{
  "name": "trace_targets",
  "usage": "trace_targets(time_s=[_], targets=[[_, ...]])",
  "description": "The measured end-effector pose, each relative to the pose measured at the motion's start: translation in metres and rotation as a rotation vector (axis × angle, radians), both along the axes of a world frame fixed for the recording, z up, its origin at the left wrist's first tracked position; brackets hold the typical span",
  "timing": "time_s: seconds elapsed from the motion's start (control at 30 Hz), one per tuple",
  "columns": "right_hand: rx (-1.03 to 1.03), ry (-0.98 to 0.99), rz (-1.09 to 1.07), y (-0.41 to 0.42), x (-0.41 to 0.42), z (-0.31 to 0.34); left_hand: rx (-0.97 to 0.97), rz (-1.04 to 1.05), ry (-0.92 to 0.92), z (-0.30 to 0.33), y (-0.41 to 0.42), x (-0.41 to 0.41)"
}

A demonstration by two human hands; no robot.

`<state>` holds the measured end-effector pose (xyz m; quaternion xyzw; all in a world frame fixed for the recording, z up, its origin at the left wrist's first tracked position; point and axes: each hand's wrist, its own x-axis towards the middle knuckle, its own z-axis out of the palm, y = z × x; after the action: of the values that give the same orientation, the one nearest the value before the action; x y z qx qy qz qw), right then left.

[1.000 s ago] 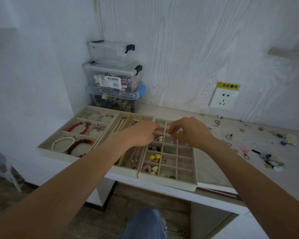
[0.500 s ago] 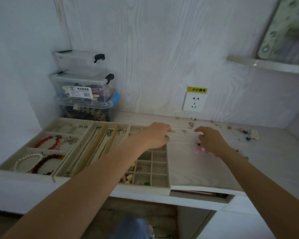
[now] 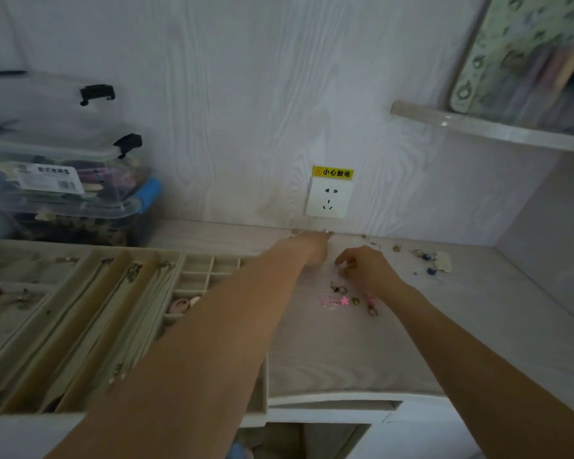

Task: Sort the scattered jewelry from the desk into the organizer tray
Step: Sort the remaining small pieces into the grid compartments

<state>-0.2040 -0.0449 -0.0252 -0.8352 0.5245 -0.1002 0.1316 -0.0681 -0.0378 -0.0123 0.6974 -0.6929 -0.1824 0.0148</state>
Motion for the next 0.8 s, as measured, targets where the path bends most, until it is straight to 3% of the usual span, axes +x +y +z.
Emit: trace_targets(time_s=[0.3, 0.57, 0.67, 0.73, 0.8], targets=[[-0.025, 0.006, 0.022, -0.003, -0.003, 0.006, -0.163, -0.031, -0.08, -0.005, -0.013, -0.002], [0.032, -0.198, -0.054, -0.001, -0.009, 0.002, -0.211, 0.048, -0.011, -0.008, -0.01, -0.002], [0.026, -0.327, -0.059, 0.001, -0.012, 0.005, -0.233, 0.12, 0.218, -0.002, -0.007, 0.006], [0.043, -0.489, -0.088, 0.005, -0.013, 0.009, -0.246, 0.176, 0.489, 0.01, 0.002, 0.014], [0.194, -0.764, -0.129, 0.016, -0.012, 0.018, -0.206, 0.19, 0.844, 0.027, 0.021, 0.02]])
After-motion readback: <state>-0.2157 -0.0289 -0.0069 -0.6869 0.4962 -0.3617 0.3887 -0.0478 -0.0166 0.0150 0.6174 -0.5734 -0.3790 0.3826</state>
